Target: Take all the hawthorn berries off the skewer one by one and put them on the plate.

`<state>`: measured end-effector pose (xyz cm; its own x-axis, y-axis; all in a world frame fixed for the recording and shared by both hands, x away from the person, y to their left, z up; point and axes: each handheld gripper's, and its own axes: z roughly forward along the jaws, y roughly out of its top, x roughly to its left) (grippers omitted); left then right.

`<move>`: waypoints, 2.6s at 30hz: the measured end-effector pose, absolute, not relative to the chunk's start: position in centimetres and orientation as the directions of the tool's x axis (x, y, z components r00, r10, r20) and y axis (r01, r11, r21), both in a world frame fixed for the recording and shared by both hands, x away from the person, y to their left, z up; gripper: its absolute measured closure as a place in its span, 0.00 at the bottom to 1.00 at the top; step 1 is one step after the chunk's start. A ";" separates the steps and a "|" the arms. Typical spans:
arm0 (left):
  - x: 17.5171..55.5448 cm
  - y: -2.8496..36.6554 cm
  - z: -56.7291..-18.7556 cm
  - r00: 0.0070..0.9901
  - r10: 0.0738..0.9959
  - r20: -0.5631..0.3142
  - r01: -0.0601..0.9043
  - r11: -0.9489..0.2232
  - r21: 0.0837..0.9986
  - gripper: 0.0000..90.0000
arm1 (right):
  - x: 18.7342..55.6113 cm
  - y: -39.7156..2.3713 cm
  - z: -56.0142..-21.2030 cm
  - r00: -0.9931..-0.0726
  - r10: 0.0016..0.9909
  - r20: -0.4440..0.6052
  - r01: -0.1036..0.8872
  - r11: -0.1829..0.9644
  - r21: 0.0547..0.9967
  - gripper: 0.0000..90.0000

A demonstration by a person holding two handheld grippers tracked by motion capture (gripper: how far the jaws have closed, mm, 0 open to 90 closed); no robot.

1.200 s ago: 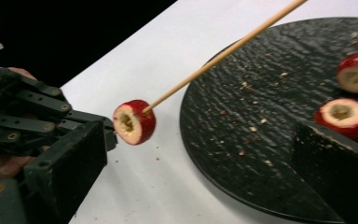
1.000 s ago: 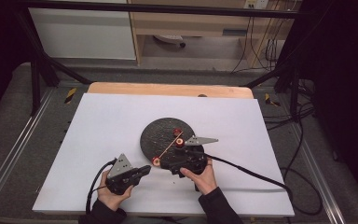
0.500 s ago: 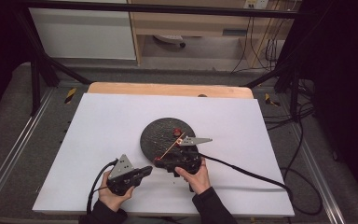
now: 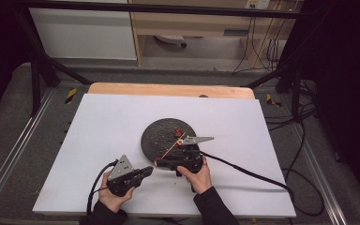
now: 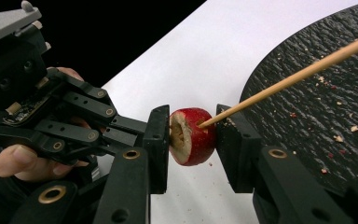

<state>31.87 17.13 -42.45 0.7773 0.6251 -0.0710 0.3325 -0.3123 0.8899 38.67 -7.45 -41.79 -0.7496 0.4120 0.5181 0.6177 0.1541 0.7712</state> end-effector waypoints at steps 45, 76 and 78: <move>31.6 18.0 -41.6 0.766 0.639 -0.066 0.300 -0.265 0.917 0.98 | 41.6 -10.8 -37.1 -0.728 0.468 0.501 0.589 0.052 0.807 0.83; 31.1 18.3 -40.9 0.753 0.657 -0.029 0.269 -0.267 0.925 0.99 | 42.7 -11.2 -36.8 -0.709 0.447 0.546 0.604 -0.016 0.797 0.73; 31.1 18.4 -40.9 0.752 0.658 -0.030 0.270 -0.266 0.925 0.99 | 43.1 -11.5 -36.6 -0.704 0.452 0.548 0.604 -0.026 0.797 0.73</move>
